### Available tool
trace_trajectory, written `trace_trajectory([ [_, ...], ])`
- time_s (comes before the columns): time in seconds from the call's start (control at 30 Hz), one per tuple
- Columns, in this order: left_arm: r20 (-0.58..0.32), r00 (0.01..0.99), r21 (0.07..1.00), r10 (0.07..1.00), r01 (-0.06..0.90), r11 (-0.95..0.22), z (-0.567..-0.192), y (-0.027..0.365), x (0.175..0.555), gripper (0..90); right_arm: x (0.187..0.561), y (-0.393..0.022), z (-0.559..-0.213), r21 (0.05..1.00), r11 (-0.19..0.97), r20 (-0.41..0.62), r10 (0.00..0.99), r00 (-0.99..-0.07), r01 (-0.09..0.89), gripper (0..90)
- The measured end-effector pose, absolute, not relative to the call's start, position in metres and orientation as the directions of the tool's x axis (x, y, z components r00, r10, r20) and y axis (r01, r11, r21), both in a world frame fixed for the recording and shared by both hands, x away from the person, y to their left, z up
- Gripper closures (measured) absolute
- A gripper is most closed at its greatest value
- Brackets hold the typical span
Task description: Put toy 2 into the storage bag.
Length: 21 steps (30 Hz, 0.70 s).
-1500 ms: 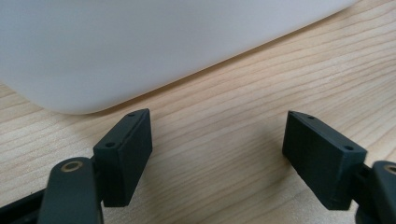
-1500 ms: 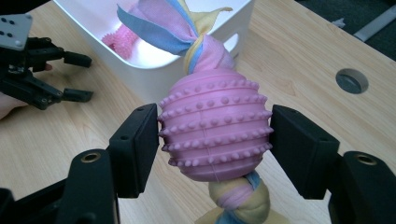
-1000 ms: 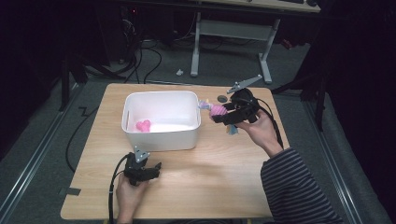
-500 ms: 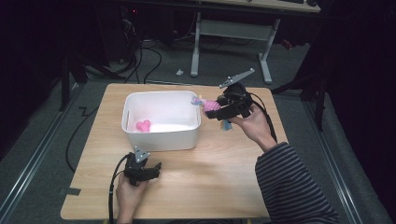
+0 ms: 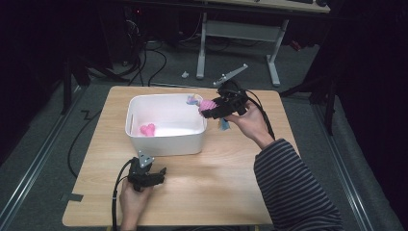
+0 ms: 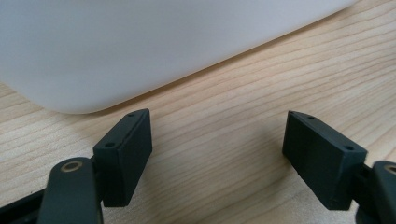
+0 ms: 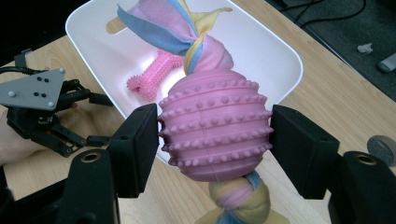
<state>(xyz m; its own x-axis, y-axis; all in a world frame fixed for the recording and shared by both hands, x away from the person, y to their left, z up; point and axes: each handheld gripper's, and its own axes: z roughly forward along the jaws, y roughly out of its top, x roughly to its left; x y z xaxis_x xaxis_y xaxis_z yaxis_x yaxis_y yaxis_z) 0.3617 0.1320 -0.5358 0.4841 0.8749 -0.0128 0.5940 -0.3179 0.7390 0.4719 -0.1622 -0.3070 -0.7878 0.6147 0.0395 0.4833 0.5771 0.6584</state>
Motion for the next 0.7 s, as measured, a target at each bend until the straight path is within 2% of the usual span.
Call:
trace_trajectory([
  [0.7, -0.011, 0.485, 0.738, 0.874, 0.594, -0.32, -0.536, 0.132, 0.362, 24.3, 0.492, -0.115, -0.313, 0.623, 0.626, 0.041, 0.572, -0.819, 0.469, 34.5],
])
